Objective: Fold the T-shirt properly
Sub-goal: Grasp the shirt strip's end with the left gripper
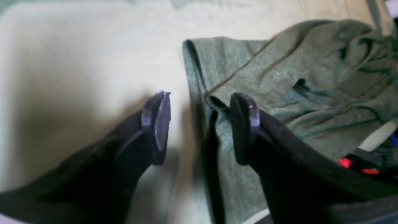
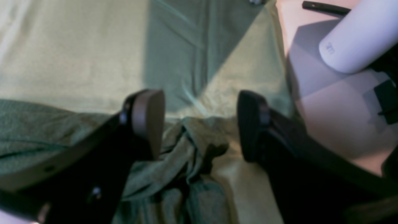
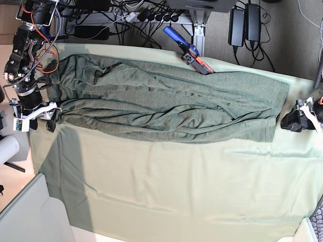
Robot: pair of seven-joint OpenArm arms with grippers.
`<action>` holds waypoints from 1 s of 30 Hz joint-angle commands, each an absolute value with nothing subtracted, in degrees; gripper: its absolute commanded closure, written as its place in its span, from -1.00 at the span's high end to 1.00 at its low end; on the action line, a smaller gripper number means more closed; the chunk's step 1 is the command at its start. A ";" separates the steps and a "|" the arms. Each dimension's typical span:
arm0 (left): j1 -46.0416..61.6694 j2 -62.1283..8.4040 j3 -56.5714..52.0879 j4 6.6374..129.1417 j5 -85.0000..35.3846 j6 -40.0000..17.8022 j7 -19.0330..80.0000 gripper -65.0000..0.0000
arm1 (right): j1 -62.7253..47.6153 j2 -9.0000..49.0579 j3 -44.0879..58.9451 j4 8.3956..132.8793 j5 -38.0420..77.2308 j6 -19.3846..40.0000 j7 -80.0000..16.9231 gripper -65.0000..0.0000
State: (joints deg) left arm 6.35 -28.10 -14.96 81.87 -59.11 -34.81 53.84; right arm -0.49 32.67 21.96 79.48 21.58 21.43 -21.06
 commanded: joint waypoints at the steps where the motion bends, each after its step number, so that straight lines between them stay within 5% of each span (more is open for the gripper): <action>1: 5.74 -28.69 -15.44 82.24 -60.97 -35.99 53.54 0.06 | 0.12 34.06 22.50 80.25 22.15 21.26 -20.18 0.14; 30: 5.54 -25.17 -15.33 73.87 -74.50 -40.00 58.96 0.06 | 0.12 34.09 22.48 80.25 23.59 21.28 -21.28 0.14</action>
